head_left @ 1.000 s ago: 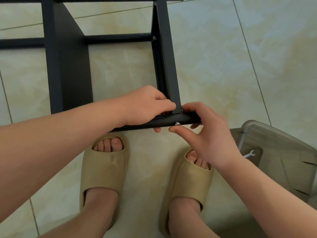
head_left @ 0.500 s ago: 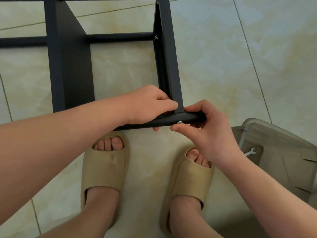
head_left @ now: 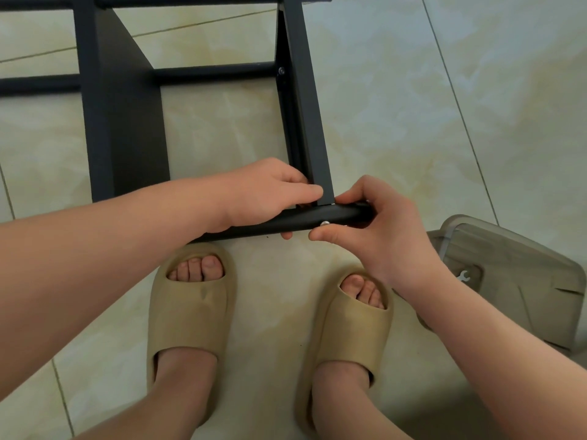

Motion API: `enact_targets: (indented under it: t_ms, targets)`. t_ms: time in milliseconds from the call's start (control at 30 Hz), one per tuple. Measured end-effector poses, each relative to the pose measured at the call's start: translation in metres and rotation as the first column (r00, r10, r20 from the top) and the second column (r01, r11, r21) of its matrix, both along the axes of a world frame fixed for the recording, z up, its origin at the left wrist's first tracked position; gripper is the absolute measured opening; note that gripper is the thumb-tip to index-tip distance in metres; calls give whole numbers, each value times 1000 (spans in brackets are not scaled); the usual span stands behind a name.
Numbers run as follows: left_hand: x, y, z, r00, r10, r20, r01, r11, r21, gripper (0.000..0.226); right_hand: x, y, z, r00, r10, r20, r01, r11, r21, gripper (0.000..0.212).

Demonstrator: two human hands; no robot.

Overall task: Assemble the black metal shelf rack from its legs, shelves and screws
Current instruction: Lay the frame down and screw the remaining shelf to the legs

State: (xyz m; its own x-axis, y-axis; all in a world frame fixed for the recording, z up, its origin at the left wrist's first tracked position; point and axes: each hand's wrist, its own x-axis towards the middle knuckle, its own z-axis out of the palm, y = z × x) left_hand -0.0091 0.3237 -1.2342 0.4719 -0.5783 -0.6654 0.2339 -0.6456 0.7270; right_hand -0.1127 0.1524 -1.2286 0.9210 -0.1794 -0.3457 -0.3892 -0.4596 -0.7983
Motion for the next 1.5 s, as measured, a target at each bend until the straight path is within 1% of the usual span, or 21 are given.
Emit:
enact_targets:
  t_ms: [67,133,200,233,300,367,400,467,500,567,600,700,767,867,933,1000,1100,1167,1333,1500]
  targets:
    - [-1,1,-1,1000,11,18,-11,1000,-19,32,-3,1,-1,993,51,102,-44,996,-76,42]
    - [-2,2,-1,1000,19,16,-18,999,-41,30,-9,4,-4,962,119,246,-82,985,-154,38]
    - [-1,3,-1,1000,13,13,-12,998,-56,30,-15,8,-7,915,188,357,-119,971,-208,27]
    - [-1,3,-1,1000,9,12,-8,998,-55,31,-16,10,-8,901,209,381,-125,964,-233,21]
    - [-1,3,0,1000,5,11,-4,999,-49,31,-17,11,-10,897,210,390,-114,961,-253,18]
    - [1,3,0,1000,1,5,-1,999,-39,31,-16,10,-8,923,163,349,-101,977,-189,24]
    - [1,3,1,1000,-1,2,1,1000,-31,32,-14,8,-6,949,126,289,-90,987,-136,30]
    - [2,2,2,1000,-6,2,6,1000,-19,32,-9,1,-3,995,53,81,-52,998,-20,45]
    - [3,1,3,1000,-9,0,9,1000,-13,33,-6,-2,-3,999,37,-9,-37,999,14,47]
    - [3,-2,4,1000,-3,0,3,1000,11,36,-4,-5,-5,997,33,-66,-32,999,21,45]
    - [4,-4,3,1000,6,17,-7,1000,29,38,-4,-5,-6,998,22,-67,-20,999,33,47]
    - [4,-7,2,992,-5,128,-5,997,81,48,-7,-1,-7,998,-11,-62,18,994,111,48]
    - [4,-7,1,987,-21,157,7,996,86,51,-9,-1,-6,996,-25,-82,37,989,146,48]
    - [4,-7,3,984,-38,174,24,996,83,52,-8,-2,-2,997,-38,-65,48,988,148,50]
    - [5,-9,4,980,-35,197,21,997,74,51,-3,-3,-2,999,-27,-18,29,995,99,51]
    - [6,-9,5,984,-29,178,16,997,73,49,0,-5,-2,1000,-26,-16,27,997,75,51]
    - [5,-6,6,994,-30,109,21,996,82,46,-1,-5,-7,998,-8,-54,12,997,81,51]
    - [4,-4,5,996,-13,87,7,997,73,45,-2,-5,-9,999,-10,-53,15,995,97,52]
    - [2,-2,6,999,22,46,-23,999,24,41,-3,-6,-13,998,-16,-56,25,988,154,49]
    - [0,-2,5,997,44,66,-44,999,6,39,-10,-5,-14,998,-46,-30,53,956,288,35]
